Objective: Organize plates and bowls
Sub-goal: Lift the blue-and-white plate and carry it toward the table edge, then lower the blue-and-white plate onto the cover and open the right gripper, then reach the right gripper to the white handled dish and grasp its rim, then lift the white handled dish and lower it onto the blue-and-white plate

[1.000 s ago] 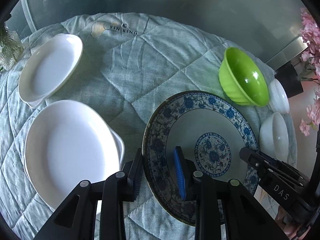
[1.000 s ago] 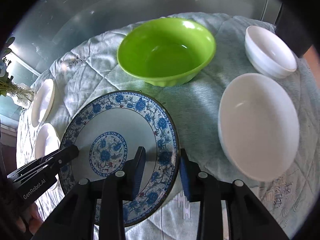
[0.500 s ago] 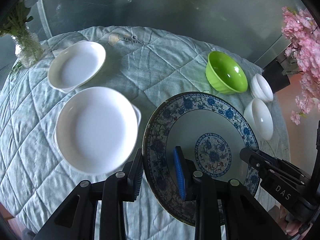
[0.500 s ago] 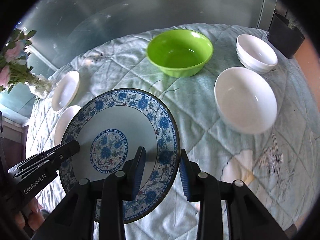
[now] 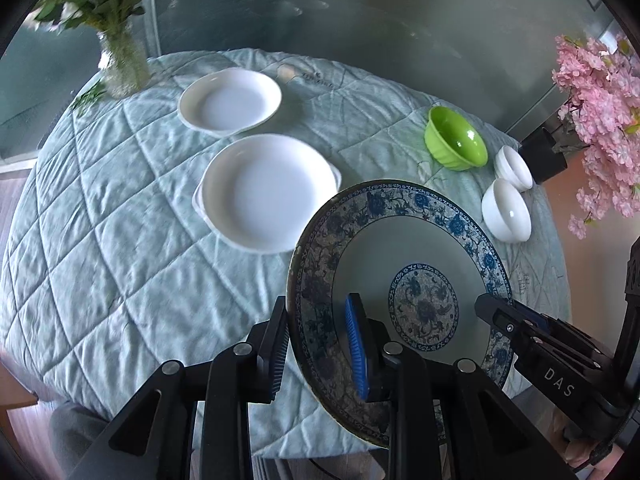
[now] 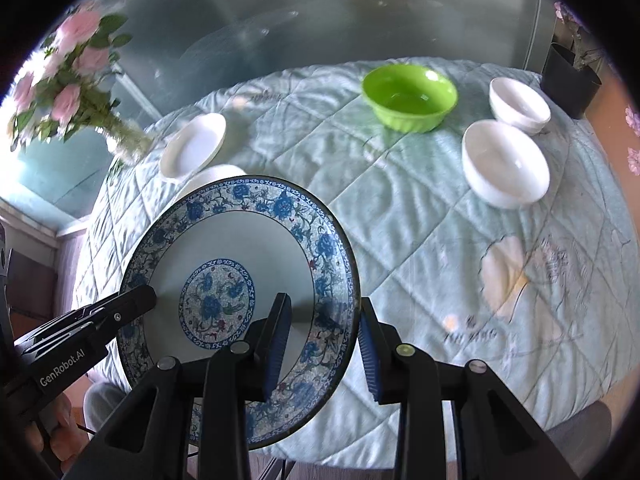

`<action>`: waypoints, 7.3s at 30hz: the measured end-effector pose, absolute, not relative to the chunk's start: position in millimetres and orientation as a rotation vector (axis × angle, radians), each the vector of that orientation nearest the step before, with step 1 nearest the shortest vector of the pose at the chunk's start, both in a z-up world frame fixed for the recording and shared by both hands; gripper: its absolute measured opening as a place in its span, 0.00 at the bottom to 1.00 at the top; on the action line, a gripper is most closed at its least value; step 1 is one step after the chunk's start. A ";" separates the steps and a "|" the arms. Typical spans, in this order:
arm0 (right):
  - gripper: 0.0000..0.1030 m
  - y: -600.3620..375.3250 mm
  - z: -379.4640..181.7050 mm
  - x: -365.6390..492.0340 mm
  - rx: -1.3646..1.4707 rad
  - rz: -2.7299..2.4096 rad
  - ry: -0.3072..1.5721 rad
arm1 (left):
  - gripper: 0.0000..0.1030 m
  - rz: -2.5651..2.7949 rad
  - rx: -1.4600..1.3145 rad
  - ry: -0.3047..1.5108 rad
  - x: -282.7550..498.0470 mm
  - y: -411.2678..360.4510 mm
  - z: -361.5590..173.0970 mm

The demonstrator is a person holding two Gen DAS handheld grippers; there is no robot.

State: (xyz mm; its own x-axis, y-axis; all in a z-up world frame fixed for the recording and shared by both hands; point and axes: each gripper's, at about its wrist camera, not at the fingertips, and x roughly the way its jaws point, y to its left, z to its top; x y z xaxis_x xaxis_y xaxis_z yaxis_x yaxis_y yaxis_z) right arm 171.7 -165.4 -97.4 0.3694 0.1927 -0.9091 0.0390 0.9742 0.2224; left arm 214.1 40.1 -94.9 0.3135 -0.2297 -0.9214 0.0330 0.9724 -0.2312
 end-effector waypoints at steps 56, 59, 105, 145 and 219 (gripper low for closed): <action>0.99 -162.5 -94.0 91.9 0.114 0.065 1.265 | 0.96 -0.036 -0.013 0.976 106.8 64.8 -52.9; 0.99 -173.6 -63.9 81.7 0.145 0.078 1.265 | 0.96 -0.055 -0.055 1.015 100.6 61.7 -49.1; 0.95 -153.6 -51.3 129.5 -0.114 0.154 1.179 | 0.96 -0.098 -0.071 1.095 174.2 113.9 -60.5; 0.83 -122.0 -50.7 225.1 0.056 0.347 1.212 | 0.80 -0.076 -0.118 1.195 218.7 94.6 -64.2; 0.15 -97.9 -62.8 263.0 0.085 0.223 1.167 | 0.06 -0.176 -0.077 1.246 285.0 86.6 -74.7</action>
State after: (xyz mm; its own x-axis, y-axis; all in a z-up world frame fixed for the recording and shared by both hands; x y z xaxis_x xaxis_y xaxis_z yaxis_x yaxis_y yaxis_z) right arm 263.0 -97.9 -62.8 0.3742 0.2177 -0.9014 -0.1297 0.9748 0.1816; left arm 285.0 86.6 -74.7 0.3078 -0.1749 -0.9352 0.0913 0.9839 -0.1539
